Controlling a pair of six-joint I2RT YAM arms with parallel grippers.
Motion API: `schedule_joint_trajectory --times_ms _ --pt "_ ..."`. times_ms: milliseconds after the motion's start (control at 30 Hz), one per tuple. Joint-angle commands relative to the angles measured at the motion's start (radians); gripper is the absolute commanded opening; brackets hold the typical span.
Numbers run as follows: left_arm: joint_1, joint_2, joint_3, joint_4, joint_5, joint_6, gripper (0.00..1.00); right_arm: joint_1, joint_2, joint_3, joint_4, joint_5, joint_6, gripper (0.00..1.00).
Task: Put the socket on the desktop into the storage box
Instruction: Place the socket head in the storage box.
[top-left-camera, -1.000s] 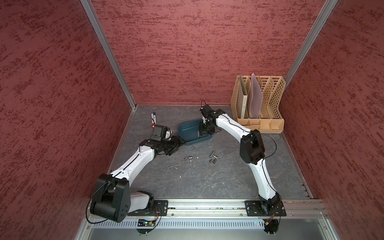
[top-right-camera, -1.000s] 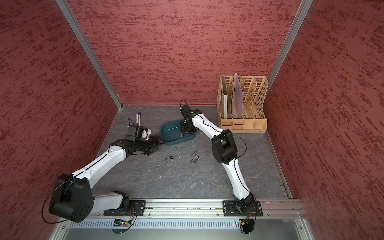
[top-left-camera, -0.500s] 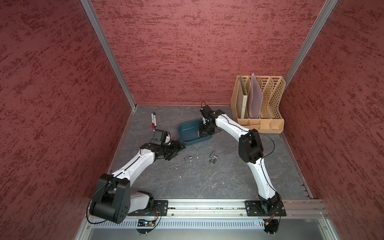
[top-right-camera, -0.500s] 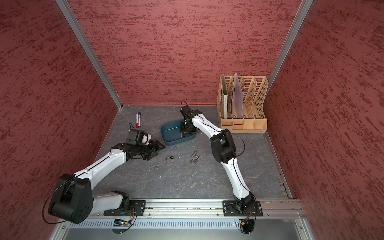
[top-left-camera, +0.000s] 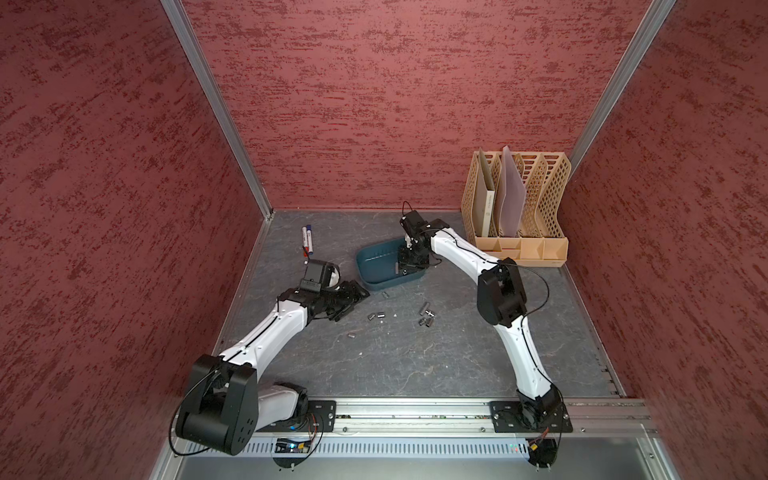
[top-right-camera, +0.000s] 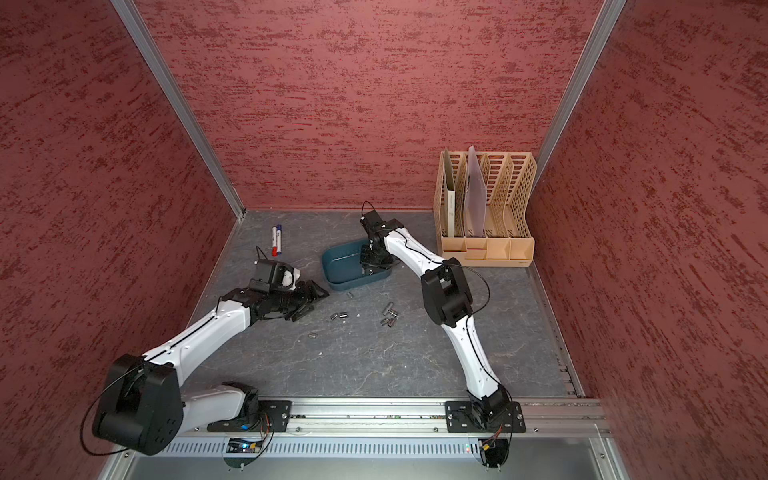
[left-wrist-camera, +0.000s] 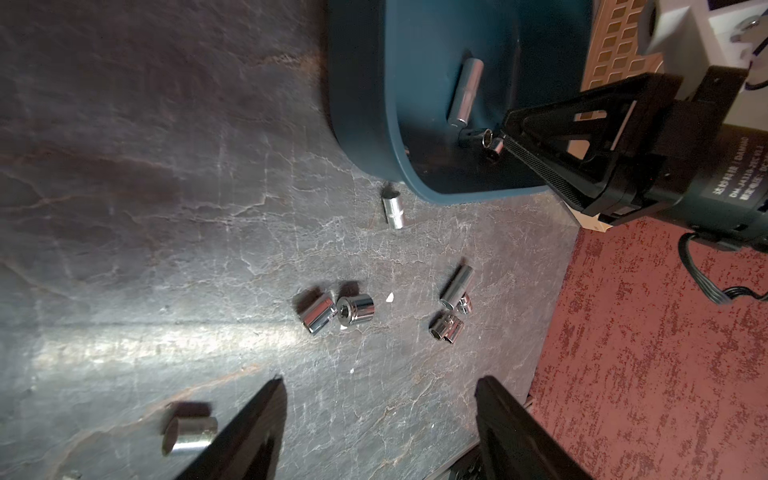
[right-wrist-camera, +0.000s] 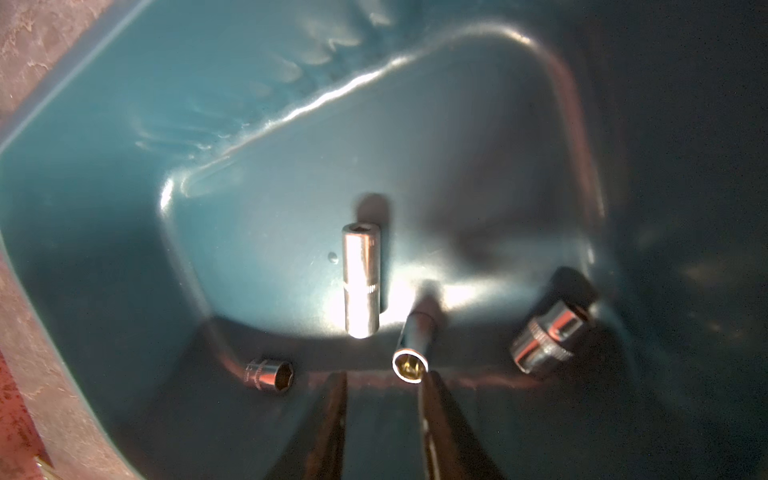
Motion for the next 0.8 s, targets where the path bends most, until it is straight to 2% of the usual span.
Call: schedule_joint_trajectory --times_ms 0,333,767 --pt "0.006 -0.021 -0.006 -0.025 -0.021 -0.003 0.75 -0.006 -0.059 0.005 0.004 0.013 -0.006 0.38" --pt "-0.048 -0.029 0.010 -0.085 -0.071 0.026 0.74 0.002 -0.241 -0.157 0.070 0.024 -0.014 0.44" --pt "-0.203 0.084 0.119 -0.092 -0.126 0.044 0.72 0.004 -0.633 -0.681 0.232 0.029 0.004 0.44"
